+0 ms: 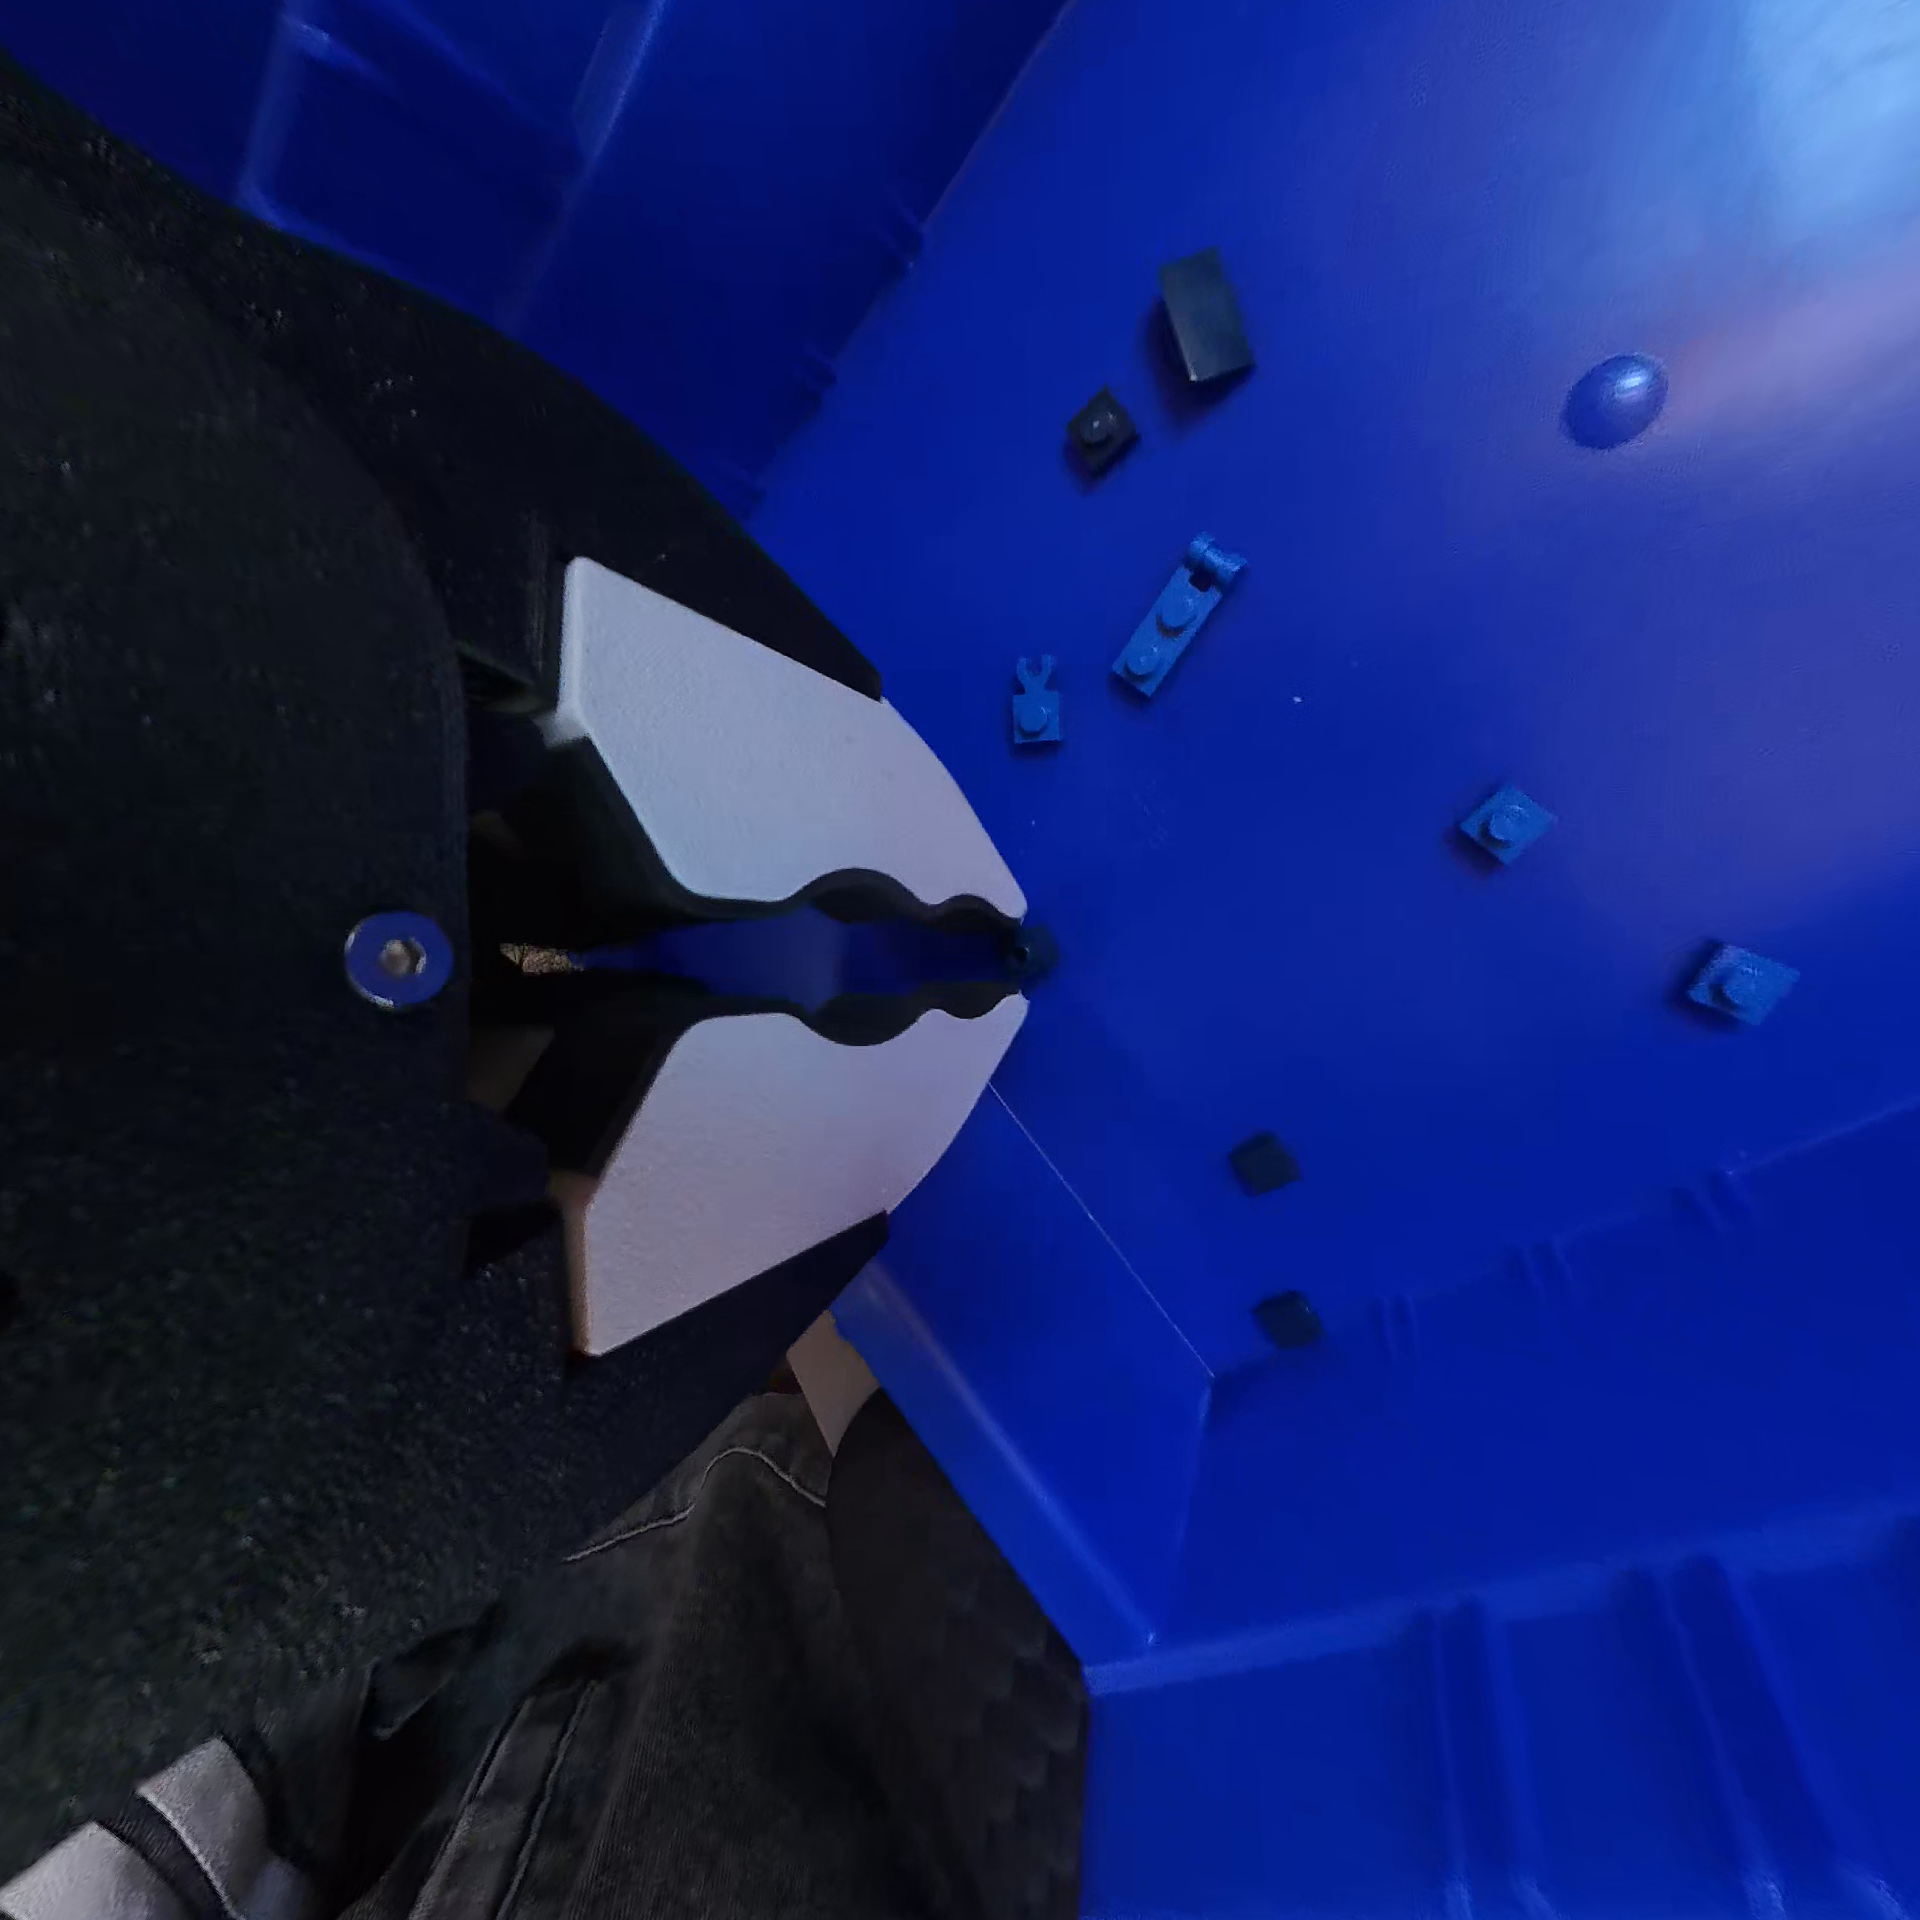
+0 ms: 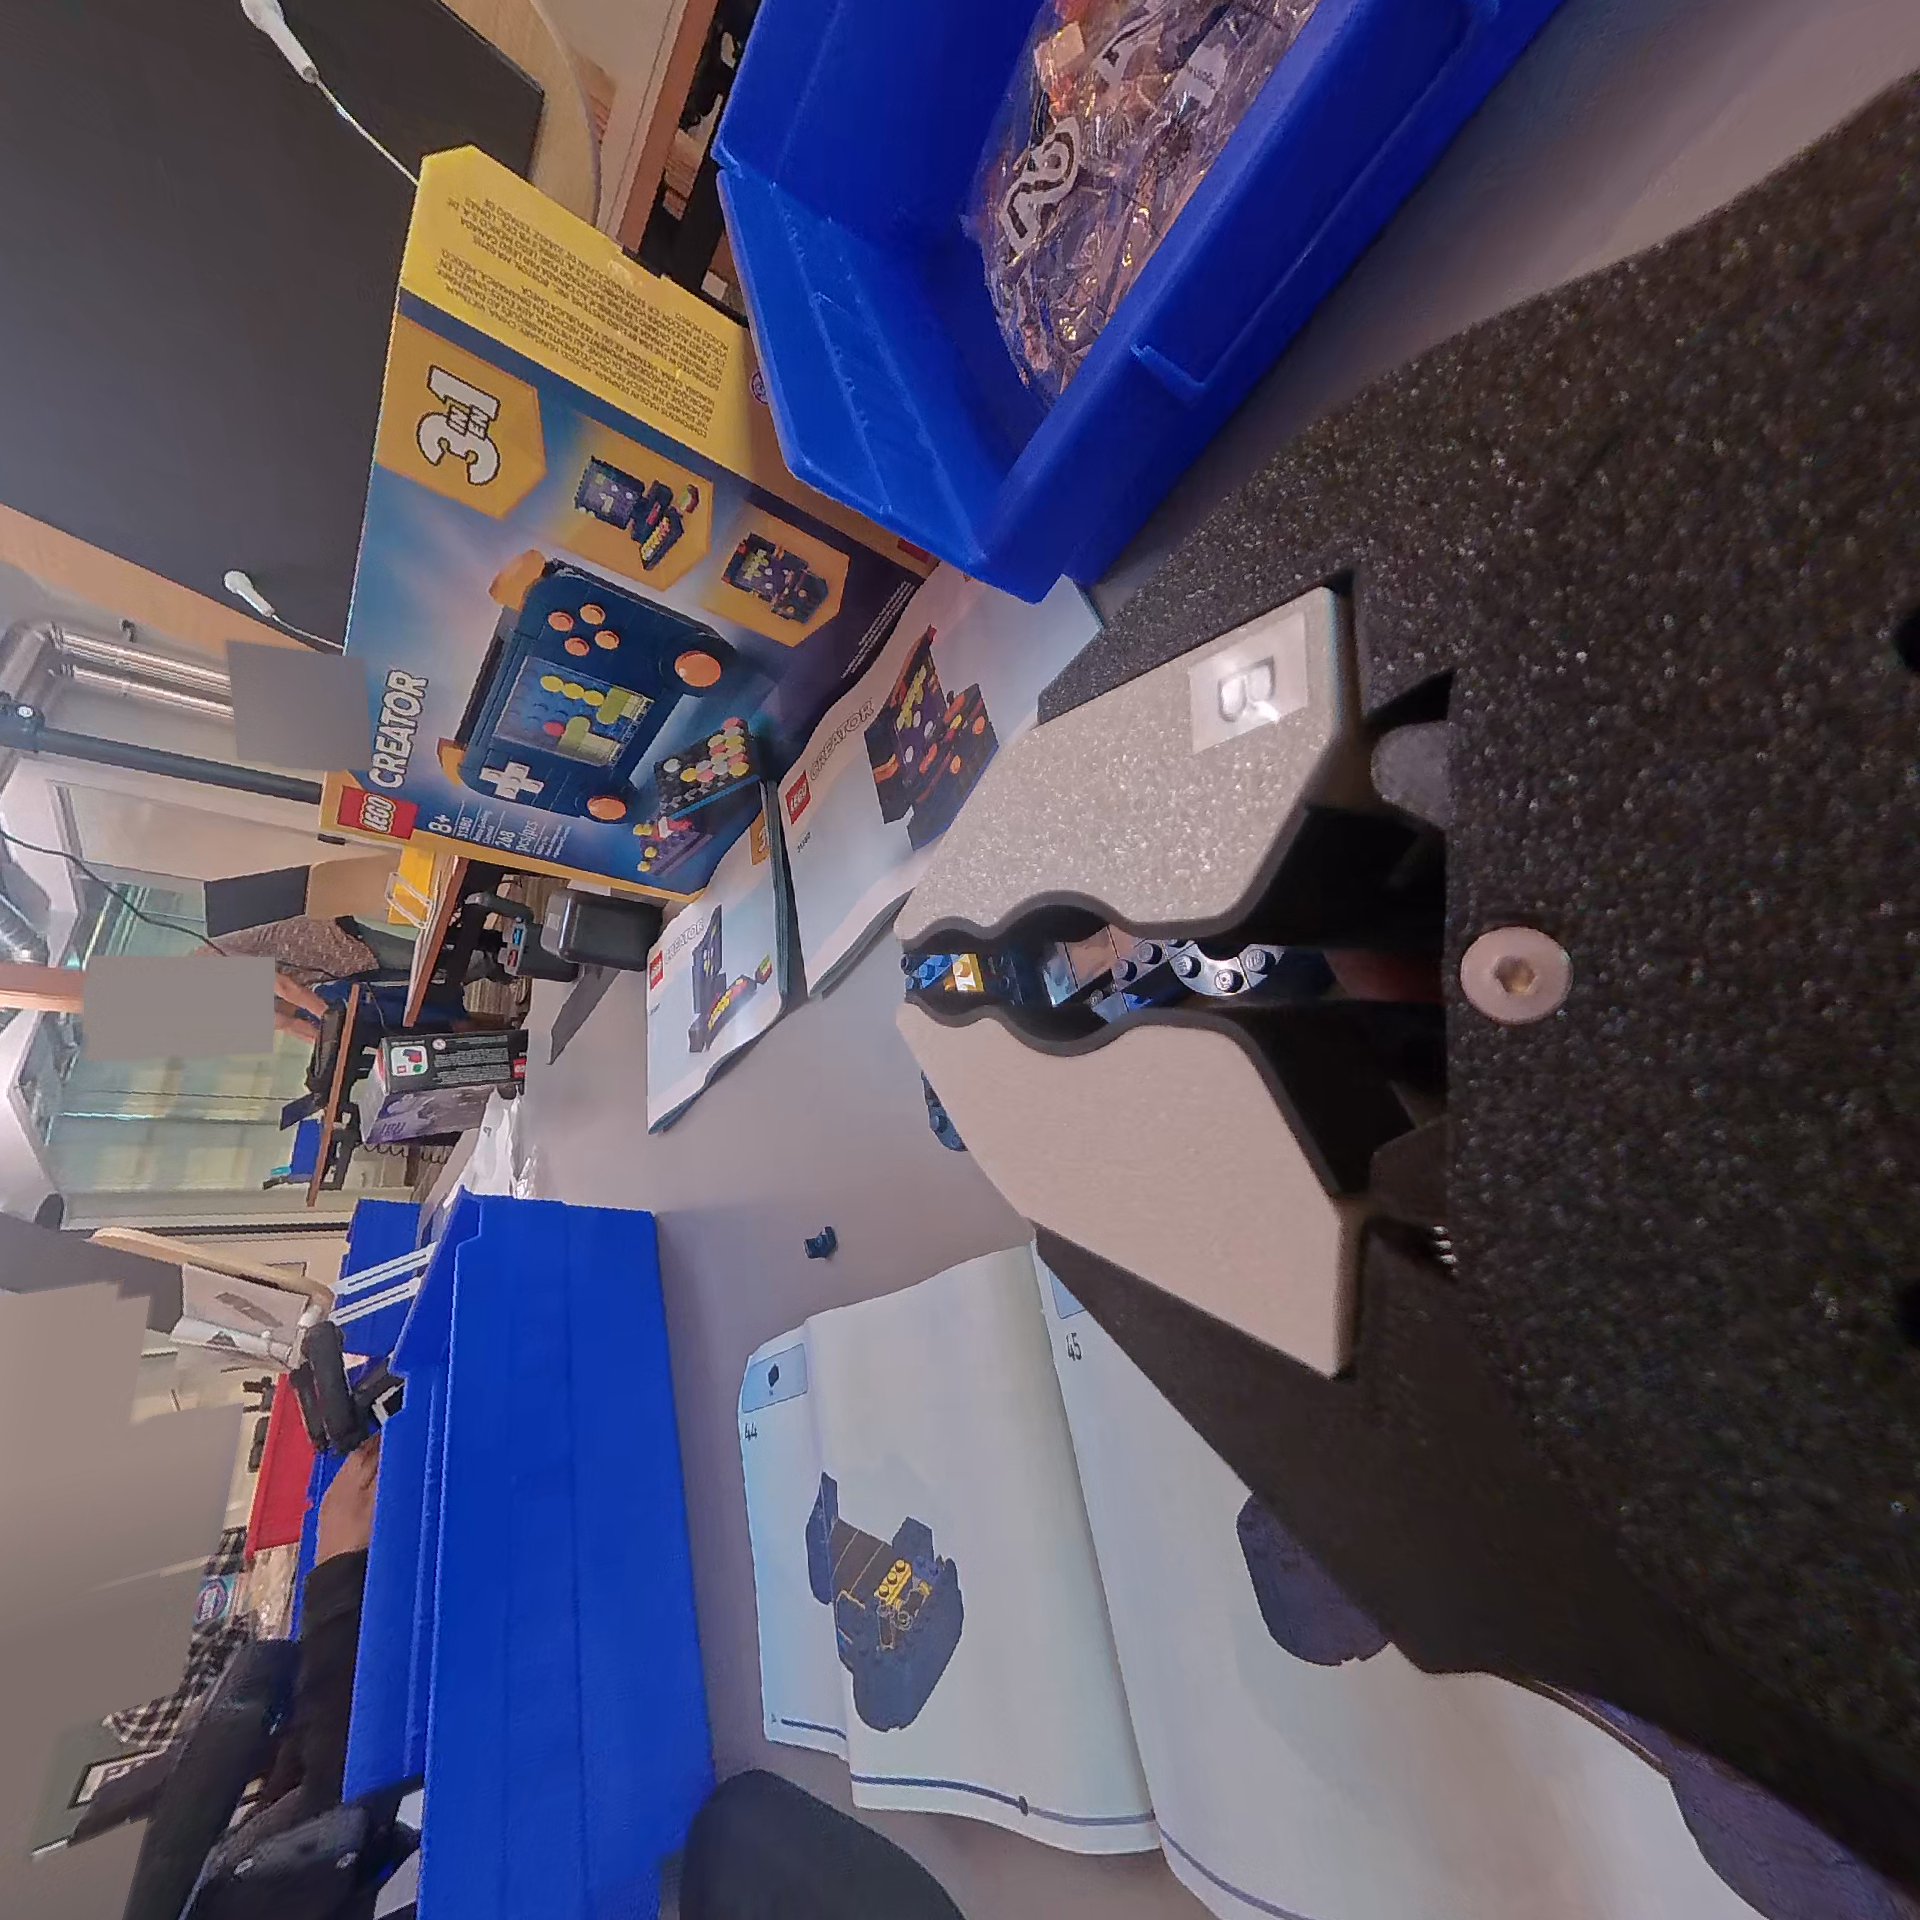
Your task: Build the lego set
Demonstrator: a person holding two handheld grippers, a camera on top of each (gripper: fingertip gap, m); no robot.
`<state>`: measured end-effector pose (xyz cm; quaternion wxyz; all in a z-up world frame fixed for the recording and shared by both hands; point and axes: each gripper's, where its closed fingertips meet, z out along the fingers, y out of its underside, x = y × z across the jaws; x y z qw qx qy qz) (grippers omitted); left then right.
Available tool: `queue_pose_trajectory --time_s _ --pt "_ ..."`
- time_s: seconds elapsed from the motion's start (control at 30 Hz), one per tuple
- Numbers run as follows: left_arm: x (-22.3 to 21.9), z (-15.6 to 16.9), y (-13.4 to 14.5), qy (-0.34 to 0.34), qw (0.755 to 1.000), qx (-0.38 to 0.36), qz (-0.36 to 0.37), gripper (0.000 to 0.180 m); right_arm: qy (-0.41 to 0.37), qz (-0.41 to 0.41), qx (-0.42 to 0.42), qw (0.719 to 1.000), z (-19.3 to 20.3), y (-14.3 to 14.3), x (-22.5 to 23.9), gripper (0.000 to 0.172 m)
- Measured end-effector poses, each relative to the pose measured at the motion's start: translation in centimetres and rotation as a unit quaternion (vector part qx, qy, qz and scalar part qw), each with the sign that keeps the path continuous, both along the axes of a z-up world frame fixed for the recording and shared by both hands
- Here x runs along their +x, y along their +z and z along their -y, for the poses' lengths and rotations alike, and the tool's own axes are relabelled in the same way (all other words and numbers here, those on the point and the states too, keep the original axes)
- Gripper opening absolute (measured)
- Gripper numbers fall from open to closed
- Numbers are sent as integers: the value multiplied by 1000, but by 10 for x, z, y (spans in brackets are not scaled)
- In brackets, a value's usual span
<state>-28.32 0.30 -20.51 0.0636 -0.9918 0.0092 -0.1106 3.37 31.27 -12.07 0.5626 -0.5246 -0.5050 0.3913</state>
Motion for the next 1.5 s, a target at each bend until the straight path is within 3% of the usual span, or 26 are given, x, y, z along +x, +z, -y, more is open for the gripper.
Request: queue_pose_trajectory --time_s 0.2,0.47,0.67,0.87,1.03,1.2,1.5 --pt "-4 -34 52 -19 992 110 -66 7 -3 -13 -8 1000 -2 3 2 5" --pt "55 -97 118 -176 960 188 -109 8 -6 -39 -20 999 -5 9 7 5" --pt "126 -142 133 -292 927 215 -95 8 -5 -40 -20 999 -4 9 8 5" --pt "194 -181 115 -390 896 204 -62 7 -6 -50 -27 998 -6 11 10 5" --pt "220 -221 85 -412 890 186 -61 7 -4 -50 -28 998 -6 11 9 5" --pt "231 -257 41 -397 907 137 -35 7 -4 -54 -33 998 -7 11 10 6" --pt "218 -259 0 -388 917 70 -59 8 -5 -52 -37 998 -8 11 10 6"
